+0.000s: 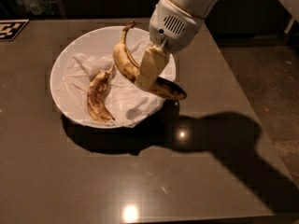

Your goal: Pick banana from white bowl

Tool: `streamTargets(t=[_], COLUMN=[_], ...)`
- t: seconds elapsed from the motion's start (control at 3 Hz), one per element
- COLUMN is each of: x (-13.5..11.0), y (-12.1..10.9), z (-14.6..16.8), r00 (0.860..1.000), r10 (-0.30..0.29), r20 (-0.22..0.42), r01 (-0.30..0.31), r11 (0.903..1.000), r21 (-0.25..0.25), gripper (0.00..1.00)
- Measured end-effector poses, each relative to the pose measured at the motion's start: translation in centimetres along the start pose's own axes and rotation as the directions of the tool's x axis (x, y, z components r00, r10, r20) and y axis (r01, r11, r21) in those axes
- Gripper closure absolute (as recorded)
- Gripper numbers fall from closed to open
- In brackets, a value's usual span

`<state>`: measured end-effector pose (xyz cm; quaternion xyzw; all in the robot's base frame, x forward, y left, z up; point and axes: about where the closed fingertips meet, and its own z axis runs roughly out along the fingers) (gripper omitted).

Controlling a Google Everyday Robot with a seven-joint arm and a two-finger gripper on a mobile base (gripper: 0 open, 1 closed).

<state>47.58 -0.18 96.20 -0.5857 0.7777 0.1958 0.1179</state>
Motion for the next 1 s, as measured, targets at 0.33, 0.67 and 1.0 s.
streamTargets(t=[0.33,0.67,1.0], x=[0.5,3.1,5.5], y=[0.9,3.8,5.7], z=[-0.8,-1.8,-0.8], r00=[0.999,1.0,0.998], r10=[-0.036,-0.004,0.055], r20=[0.011,0.007,-0.014], r01=[0.036,0.005,-0.056], r11=[0.9991,0.9989,0.9949], r21=[-0.023,-0.047,-0.084], gripper=[1.0,1.0,1.0])
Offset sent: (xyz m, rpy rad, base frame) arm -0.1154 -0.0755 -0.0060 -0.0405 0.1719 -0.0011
